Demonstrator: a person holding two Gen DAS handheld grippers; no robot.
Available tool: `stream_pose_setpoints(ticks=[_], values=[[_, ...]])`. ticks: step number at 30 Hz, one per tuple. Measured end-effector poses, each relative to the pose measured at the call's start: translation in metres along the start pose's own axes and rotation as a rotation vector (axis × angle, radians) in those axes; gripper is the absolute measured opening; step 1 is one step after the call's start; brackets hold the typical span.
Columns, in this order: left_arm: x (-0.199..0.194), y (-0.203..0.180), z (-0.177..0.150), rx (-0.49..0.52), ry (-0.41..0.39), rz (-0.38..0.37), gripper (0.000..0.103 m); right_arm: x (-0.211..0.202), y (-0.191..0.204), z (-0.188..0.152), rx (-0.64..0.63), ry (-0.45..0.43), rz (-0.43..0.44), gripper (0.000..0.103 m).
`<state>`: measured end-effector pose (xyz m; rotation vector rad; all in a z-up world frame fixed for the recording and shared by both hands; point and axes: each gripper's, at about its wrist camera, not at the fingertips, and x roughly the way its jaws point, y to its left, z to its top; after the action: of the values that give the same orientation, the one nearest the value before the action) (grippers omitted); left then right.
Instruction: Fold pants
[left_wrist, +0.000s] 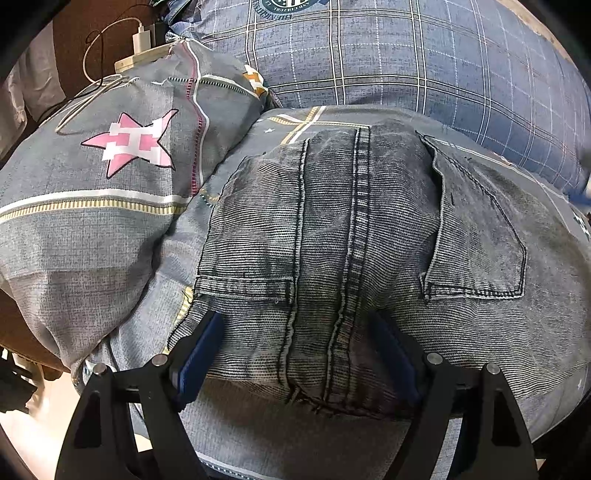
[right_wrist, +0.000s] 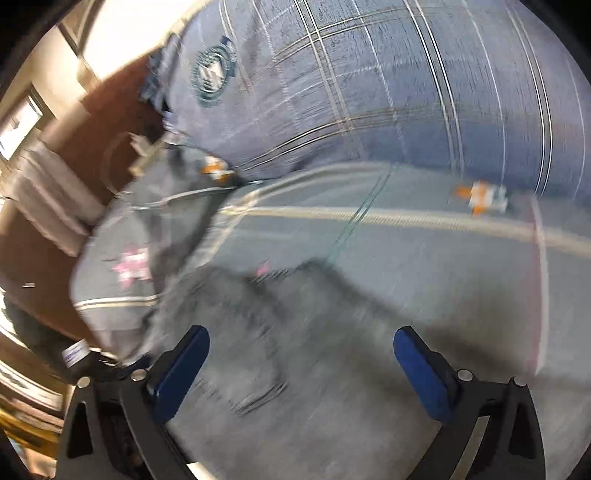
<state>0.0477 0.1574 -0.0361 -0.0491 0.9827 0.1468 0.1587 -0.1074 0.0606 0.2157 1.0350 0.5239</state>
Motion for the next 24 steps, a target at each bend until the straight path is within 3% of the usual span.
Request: stream_pose_setpoints(ticks=[2,4,8,10,12,14,18,20,22,24], values=[[-0.005,0.001,0.003,-0.010,0.016,0.007,0.082,0.018,-0.010,-0.024,0.027,0.087,0.015,0.101],[-0.018,0.000,0.011,-0.020,0.020,-0.001,0.082,0.038,-0.027,-0.038,0.059,0.154,-0.097,0.100],[-0.044,-0.005,0.024,-0.031,-0.086,-0.020,0.082,0.016,-0.018,-0.034,0.048,0.089,-0.028,0.100],[-0.032,-0.011,0.026,-0.024,-0.065,0.001,0.082,0.004,-0.005,-0.023,0.027,0.052,-0.003,0.100],[0.001,-0.017,0.017,0.005,0.074,0.034,0.083,0.000,0.009,-0.010,0.042,0.034,0.077,0.100],[0.003,-0.011,0.010,-0.028,0.002,0.028,0.087,0.006,0.033,0.005,0.054,0.041,0.204,0.100],[0.006,-0.007,0.010,-0.035,0.005,-0.002,0.087,0.046,0.084,0.040,0.057,0.098,0.410,0.100],[0.006,-0.005,0.009,-0.033,-0.004,-0.011,0.087,0.076,0.105,0.052,0.066,0.134,0.467,0.100],[0.003,-0.004,0.007,-0.038,-0.006,-0.024,0.087,0.125,0.108,0.058,0.084,0.220,0.422,0.099],[-0.003,0.004,0.008,-0.054,0.001,-0.055,0.086,0.183,0.091,0.039,0.159,0.394,0.280,0.100]])
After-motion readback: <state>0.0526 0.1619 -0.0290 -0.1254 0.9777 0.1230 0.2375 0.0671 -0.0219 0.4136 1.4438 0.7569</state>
